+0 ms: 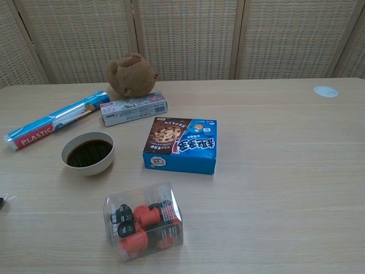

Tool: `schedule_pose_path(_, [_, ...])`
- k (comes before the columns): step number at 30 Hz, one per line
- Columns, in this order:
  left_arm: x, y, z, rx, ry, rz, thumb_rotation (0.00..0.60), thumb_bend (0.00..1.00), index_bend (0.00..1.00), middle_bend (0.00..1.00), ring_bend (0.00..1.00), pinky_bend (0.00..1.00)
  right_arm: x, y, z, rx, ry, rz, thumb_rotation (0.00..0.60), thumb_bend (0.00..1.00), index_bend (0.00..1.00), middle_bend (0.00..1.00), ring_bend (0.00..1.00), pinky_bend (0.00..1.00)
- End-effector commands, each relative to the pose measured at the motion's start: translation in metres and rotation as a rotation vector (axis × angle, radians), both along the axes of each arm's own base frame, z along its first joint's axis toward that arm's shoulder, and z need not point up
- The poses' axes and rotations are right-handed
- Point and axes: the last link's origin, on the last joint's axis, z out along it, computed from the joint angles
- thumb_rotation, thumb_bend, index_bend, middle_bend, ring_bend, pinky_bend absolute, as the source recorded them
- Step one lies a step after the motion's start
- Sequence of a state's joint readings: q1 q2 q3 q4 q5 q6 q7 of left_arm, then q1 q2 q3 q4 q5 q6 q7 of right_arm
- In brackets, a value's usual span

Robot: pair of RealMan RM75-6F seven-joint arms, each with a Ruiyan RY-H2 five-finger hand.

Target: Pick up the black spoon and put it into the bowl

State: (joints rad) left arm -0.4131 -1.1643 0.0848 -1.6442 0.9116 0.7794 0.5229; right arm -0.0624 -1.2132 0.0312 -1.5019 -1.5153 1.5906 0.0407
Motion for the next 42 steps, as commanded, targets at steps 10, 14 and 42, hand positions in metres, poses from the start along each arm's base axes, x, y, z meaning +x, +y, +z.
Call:
schedule_pose_path(10, [0.004,0.003,-0.015,-0.036,0.0,-0.007,0.6,0.49,0.0,0.83,0.72,0.61,-0.003,0.003,0.0,-0.001,-0.019,-0.01,0.6,0.26,0.27,0.19,0.05,0.2])
schedule_pose_path(14, [0.007,0.005,-0.019,-0.038,-0.003,-0.011,0.6,0.49,0.0,0.83,0.72,0.61,-0.003,0.004,0.001,-0.002,-0.02,-0.011,0.6,0.26,0.27,0.19,0.05,0.2])
schedule_pose_path(42, [0.033,0.037,-0.04,-0.011,0.026,-0.081,0.6,0.49,0.0,0.83,0.72,0.61,-0.01,0.009,0.004,-0.012,-0.012,-0.04,0.6,0.26,0.27,0.19,0.05,0.2])
